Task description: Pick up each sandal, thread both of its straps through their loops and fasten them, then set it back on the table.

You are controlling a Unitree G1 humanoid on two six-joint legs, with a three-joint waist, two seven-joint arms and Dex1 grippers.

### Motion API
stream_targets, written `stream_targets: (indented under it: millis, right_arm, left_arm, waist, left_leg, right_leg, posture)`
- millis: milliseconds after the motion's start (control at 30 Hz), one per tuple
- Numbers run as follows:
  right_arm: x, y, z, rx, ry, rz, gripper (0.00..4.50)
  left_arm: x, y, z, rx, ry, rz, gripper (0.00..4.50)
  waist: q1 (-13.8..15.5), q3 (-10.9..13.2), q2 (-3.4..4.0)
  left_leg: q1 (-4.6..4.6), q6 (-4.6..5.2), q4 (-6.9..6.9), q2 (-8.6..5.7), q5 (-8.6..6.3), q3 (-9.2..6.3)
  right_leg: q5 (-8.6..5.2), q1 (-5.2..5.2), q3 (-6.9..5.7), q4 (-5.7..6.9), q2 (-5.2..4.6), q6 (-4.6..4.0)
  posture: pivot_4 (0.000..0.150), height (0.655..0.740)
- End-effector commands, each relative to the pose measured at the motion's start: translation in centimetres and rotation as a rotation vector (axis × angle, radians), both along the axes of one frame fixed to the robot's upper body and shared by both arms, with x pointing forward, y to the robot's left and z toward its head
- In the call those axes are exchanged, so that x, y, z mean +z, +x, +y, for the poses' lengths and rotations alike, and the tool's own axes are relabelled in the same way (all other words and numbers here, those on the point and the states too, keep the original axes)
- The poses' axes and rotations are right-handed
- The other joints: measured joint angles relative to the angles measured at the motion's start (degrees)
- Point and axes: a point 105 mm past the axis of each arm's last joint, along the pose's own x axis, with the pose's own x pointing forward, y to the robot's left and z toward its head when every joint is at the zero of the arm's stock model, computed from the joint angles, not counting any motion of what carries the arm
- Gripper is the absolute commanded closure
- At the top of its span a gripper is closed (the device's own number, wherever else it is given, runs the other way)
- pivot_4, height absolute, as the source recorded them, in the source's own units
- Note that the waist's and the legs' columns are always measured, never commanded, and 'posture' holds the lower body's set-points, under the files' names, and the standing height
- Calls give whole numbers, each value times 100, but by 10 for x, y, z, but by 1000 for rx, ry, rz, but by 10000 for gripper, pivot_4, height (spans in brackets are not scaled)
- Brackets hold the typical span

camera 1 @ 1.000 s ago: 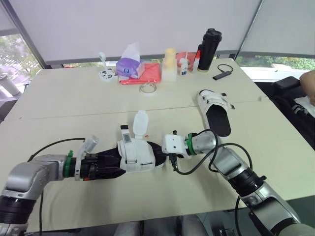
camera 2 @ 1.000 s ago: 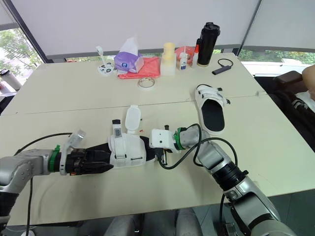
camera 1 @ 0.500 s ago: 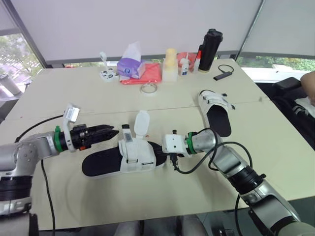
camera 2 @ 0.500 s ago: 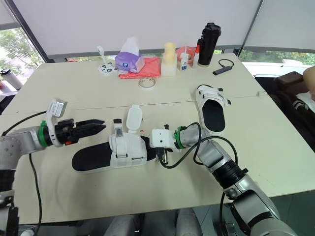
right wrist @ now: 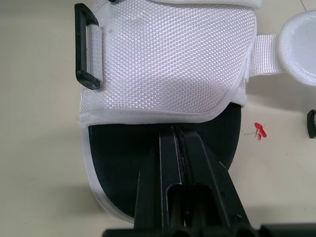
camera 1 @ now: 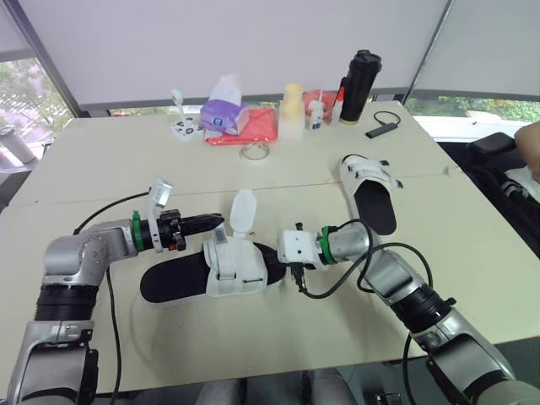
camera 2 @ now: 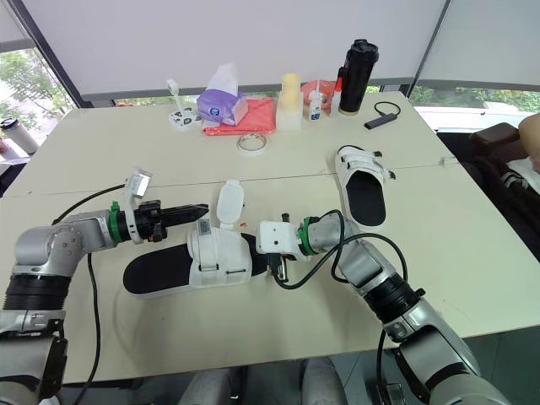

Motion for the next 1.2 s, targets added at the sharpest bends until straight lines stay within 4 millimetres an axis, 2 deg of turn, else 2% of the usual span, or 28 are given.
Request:
stream_targets:
  millis: [33, 333, 600, 667, 767, 1067, 1200]
  right_arm:
    - [-16, 4, -13, -57, -72, 30, 45000]
    - [-16, 4, -13, -59, -70, 29, 45000]
    - [-16, 5, -13, -55, -74, 23, 45000]
    - [-16, 4, -13, -56, -75, 23, 45000]
    - [-16, 5, -13, -58, -76, 22, 45000]
    - [-15, 6, -11, -55, -71, 15, 45000]
    - [-15, 7, -10, -56, -69, 13, 45000]
  left_arm:
    - [-1, 3, 3, -5, 47, -40, 44723]
    - [-16, 3, 7, -4, 103, -27, 44723]
    - [-48, 3, 9, -10, 213, -3, 44723]
    - [-50, 5, 10, -3, 227, -8, 44723]
    - [-41, 10, 15, 12, 213, -31, 44723]
    - [7, 40, 42, 194, 68, -75, 44723]
    - [14, 48, 45, 236, 51, -88, 44723]
  waist:
    - [-1, 0, 0]
    - [1, 0, 0]
    - [7, 0, 0]
    - [15, 0, 0]
    - [42, 0, 0]
    - [72, 1, -1]
    - [71, 1, -1]
  left_leg:
    - [0, 0, 0, 0, 0, 1]
    - [0, 0, 0, 0, 0, -1]
    - [0, 0, 0, 0, 0, -1]
    - [0, 0, 0, 0, 0, -1]
    - [0, 0, -1, 0, 0, -1]
    - [0, 0, 0, 2, 0, -2]
    - [0, 0, 0, 2, 0, -1]
  right_leg:
    - [0, 0, 0, 0, 0, 0]
    - [-4, 0, 0, -1, 0, -7]
    - [-4, 0, 0, -2, 0, -6]
    - [-4, 0, 0, -2, 0, -7]
    - [-4, 0, 0, -2, 0, -7]
    - [3, -2, -1, -2, 4, 3]
    - [3, -1, -1, -2, 5, 5]
  posture:
    - [1500, 7400]
    - [1500, 7400]
    - [1500, 7400]
    - [1500, 7400]
    - [1500, 7400]
    - [1500, 7400]
    - [1500, 7400]
